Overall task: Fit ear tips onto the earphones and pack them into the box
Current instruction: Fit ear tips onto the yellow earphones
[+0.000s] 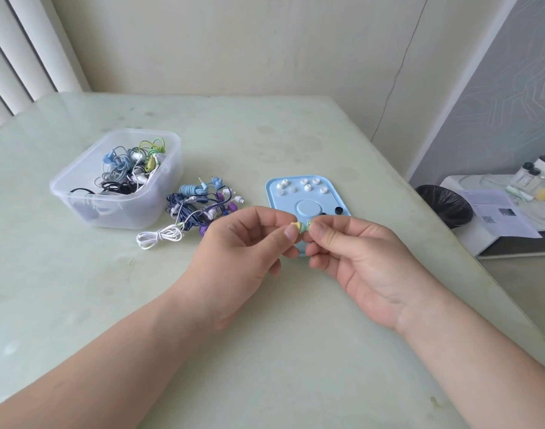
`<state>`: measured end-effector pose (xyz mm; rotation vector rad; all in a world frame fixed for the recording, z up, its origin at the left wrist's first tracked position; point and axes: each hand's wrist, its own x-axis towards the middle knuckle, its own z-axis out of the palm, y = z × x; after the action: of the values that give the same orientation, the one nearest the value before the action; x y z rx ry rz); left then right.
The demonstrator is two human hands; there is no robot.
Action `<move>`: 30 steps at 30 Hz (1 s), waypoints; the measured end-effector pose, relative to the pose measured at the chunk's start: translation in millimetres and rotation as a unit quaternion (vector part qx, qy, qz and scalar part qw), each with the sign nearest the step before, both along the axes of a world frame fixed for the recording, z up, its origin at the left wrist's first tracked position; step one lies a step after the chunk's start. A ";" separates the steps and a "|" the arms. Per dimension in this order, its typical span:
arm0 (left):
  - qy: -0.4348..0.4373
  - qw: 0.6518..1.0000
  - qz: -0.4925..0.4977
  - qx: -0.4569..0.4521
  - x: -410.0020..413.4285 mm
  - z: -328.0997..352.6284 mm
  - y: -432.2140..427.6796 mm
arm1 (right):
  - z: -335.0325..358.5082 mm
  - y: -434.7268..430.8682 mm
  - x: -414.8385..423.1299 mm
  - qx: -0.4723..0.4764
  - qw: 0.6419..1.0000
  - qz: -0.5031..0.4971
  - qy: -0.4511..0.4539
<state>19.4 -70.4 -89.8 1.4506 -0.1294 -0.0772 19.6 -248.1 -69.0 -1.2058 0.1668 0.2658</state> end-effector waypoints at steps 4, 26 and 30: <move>-0.045 0.997 -0.001 0.068 -3.0 -2.4 -4.0 | 0.3 -2.8 1.9 0.019 1.000 -0.010 0.009; -0.109 0.985 0.055 0.124 -5.1 -2.0 -6.1 | 1.6 1.6 -1.0 0.023 1.000 -0.002 -0.015; -0.108 0.985 0.059 0.117 -5.9 -1.8 -7.3 | 1.1 3.1 -2.1 0.018 1.000 -0.008 -0.019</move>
<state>13.5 -77.7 -91.6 1.6972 -0.2175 0.1681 17.5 -245.0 -67.9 -1.1735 0.1373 0.2307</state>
